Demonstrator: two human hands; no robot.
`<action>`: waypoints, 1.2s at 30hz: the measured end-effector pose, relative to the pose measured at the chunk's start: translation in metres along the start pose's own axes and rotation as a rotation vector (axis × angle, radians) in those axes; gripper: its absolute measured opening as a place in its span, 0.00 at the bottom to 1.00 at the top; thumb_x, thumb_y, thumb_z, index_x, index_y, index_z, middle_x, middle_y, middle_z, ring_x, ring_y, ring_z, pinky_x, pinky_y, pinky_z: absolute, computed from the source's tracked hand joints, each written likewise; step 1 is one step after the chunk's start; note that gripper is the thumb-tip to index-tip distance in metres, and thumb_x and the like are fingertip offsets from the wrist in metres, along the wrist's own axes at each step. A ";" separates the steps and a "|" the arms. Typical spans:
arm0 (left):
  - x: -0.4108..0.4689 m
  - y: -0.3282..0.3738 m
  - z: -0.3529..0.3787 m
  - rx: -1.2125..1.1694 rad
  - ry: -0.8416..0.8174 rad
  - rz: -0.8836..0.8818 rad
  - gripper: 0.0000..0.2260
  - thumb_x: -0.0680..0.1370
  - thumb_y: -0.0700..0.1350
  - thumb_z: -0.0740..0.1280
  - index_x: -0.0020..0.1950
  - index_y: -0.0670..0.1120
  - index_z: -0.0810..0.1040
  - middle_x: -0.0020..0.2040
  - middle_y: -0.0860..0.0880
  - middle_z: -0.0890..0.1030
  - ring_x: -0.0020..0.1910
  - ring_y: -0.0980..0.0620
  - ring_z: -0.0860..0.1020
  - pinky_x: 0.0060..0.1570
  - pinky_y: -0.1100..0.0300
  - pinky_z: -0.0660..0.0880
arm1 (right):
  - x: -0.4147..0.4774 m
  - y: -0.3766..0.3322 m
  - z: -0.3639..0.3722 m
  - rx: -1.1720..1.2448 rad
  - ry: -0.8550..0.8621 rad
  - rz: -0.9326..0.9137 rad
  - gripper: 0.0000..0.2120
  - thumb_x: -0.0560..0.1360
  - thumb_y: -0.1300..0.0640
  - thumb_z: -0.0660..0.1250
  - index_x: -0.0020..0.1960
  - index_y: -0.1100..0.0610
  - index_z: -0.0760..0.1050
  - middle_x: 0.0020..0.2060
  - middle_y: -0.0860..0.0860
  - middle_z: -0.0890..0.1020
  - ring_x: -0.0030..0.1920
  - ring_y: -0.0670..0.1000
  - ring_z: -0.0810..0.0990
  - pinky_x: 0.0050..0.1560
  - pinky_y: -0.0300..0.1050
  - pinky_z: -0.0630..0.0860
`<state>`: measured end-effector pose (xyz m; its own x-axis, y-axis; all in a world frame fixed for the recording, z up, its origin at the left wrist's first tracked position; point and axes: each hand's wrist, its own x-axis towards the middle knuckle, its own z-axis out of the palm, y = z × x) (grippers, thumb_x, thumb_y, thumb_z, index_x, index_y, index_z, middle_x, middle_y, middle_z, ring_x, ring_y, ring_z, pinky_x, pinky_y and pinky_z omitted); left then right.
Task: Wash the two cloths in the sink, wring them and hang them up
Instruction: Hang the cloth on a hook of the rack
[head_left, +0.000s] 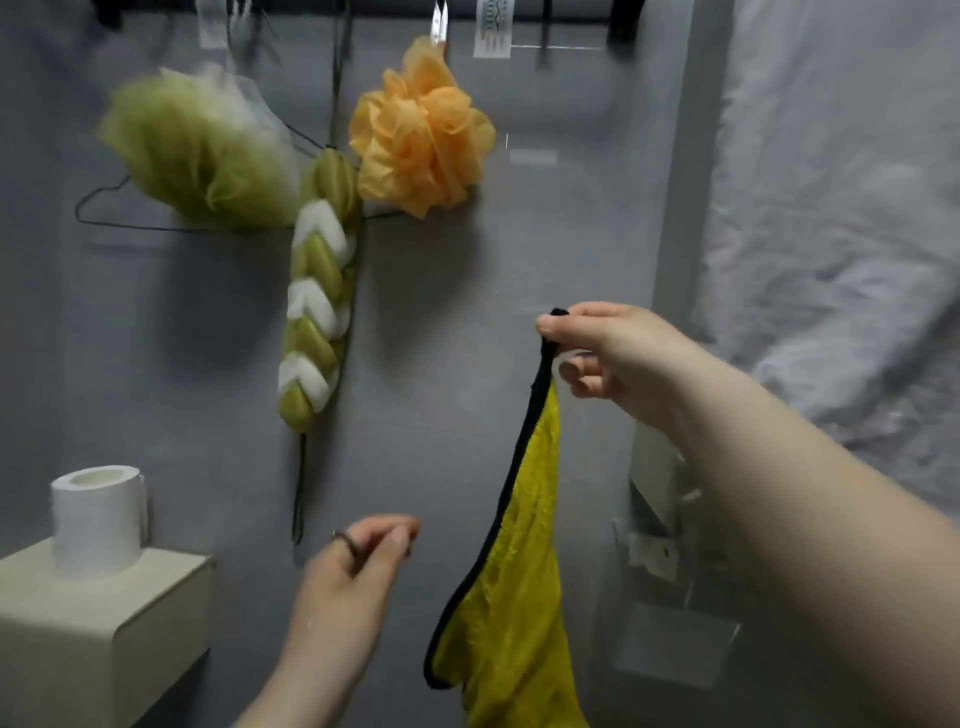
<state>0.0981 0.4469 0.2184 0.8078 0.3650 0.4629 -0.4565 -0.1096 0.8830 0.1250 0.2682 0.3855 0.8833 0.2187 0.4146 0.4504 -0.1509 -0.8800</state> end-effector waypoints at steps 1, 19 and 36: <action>0.012 0.036 0.010 -0.074 -0.077 0.076 0.14 0.76 0.37 0.62 0.36 0.52 0.78 0.40 0.53 0.82 0.39 0.59 0.79 0.39 0.71 0.74 | 0.006 -0.005 -0.003 -0.019 -0.042 -0.004 0.10 0.73 0.59 0.66 0.34 0.55 0.72 0.31 0.49 0.75 0.20 0.42 0.69 0.21 0.31 0.69; 0.131 0.196 0.101 0.103 -0.066 0.423 0.10 0.69 0.39 0.67 0.28 0.49 0.77 0.27 0.51 0.77 0.34 0.50 0.77 0.43 0.57 0.76 | 0.069 -0.079 -0.043 -0.162 -0.062 -0.210 0.09 0.73 0.69 0.63 0.37 0.59 0.73 0.27 0.52 0.80 0.23 0.43 0.79 0.25 0.33 0.76; 0.233 0.240 0.108 0.084 -0.095 0.708 0.12 0.73 0.35 0.62 0.50 0.43 0.82 0.48 0.44 0.83 0.49 0.49 0.79 0.54 0.58 0.76 | 0.158 -0.118 -0.007 -0.251 0.645 -0.540 0.13 0.69 0.67 0.65 0.30 0.54 0.72 0.25 0.52 0.76 0.27 0.50 0.76 0.39 0.46 0.78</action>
<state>0.2174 0.4061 0.5466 0.3589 0.0983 0.9282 -0.8557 -0.3625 0.3693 0.2123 0.3138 0.5563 0.4083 -0.2543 0.8767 0.7763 -0.4086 -0.4800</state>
